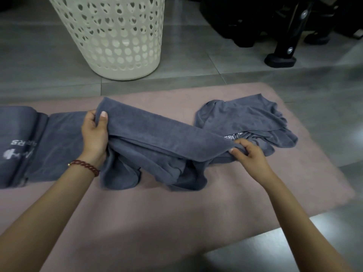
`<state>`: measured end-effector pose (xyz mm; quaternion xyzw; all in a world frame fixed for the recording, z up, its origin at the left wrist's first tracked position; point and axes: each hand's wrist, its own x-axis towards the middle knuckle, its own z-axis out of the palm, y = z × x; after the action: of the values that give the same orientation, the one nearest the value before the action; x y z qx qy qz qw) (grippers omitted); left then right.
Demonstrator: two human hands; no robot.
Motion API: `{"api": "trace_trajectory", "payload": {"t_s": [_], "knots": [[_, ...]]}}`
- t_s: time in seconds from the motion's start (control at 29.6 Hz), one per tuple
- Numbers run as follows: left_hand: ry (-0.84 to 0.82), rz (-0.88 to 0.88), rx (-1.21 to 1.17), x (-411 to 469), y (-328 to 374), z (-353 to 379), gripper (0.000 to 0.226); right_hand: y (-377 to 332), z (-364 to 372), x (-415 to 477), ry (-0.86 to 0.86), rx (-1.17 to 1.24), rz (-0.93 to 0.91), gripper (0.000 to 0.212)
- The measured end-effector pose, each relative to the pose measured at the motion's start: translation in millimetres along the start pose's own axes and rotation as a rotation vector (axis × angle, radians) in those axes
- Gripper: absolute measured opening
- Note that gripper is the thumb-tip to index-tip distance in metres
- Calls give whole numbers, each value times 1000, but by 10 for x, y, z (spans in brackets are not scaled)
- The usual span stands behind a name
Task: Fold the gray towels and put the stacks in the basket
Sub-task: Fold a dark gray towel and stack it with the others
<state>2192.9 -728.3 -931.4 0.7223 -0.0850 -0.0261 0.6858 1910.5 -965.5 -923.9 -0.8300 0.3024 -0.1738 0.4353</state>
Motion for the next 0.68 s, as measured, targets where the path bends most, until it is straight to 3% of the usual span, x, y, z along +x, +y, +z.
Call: {"api": "trace_trajectory", "payload": {"t_s": [0.14,0.24,0.3,0.37,0.44,0.47,0.54,0.61,0.68], "knots": [[1,-58,168,15,-27,56,3,-161,45,-35,67,398,250,23],[15,57,392,-118,112,207,41,-414,48,-51,24,702,372,21],[-316,205,254,-336,295,317,50,-613,97,-90,-86,863,333,26],[-855,73,8,-649,499,393,62,-778,170,-141,-267,878,229,35],[-1182,-78,-85,-946,493,486,57,-893,222,-177,-517,758,156,37],[-1197,-51,-44,-1075,447,536,50,-940,231,-187,-647,710,146,38],[-956,29,4,-1234,397,602,44,-1002,241,-162,-780,715,131,37],[-795,-21,-47,-1245,429,557,38,-998,252,-81,-626,796,189,34],[-776,-115,-110,-1192,467,483,27,-937,214,16,-421,803,201,35]]}}
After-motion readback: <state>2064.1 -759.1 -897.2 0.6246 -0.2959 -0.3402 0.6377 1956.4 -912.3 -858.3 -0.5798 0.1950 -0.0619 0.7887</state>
